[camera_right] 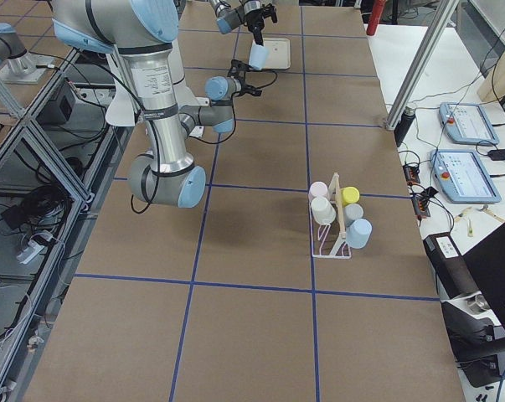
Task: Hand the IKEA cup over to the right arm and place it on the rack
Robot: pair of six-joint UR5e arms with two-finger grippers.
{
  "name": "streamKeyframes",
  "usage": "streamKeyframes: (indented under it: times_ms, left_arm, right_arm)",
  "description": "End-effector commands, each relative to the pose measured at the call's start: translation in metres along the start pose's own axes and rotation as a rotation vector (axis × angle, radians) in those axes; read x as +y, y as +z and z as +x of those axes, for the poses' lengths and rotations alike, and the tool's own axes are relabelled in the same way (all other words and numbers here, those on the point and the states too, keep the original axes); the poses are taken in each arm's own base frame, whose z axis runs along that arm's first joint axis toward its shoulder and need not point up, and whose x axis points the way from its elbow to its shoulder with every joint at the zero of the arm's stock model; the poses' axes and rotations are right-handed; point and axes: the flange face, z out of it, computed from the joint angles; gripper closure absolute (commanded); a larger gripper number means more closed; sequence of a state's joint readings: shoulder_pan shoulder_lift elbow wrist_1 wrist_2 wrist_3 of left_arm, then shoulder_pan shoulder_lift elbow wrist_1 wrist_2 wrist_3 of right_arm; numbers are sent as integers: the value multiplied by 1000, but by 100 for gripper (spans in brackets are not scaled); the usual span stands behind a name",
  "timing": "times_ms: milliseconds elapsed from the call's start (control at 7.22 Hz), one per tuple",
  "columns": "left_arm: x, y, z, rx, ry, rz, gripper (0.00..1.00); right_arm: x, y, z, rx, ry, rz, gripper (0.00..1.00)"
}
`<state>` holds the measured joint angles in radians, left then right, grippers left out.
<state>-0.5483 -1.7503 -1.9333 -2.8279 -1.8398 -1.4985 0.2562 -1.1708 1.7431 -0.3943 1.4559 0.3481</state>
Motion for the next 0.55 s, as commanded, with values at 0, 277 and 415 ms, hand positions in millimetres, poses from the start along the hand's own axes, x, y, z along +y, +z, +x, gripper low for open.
streamKeyframes:
  times_ms: [0,277,415]
  left_arm:
    - [5,9,2,5,-4,-13,100]
    - [12,26,3,10,-9,8,100]
    - [15,35,5,12,-11,2,100]
  right_arm:
    - [-1,0,-1,-1,0,3,2]
    - [-2,0,-2,-3,1,4,2]
    - [-3,0,-1,-2,1,6,2]
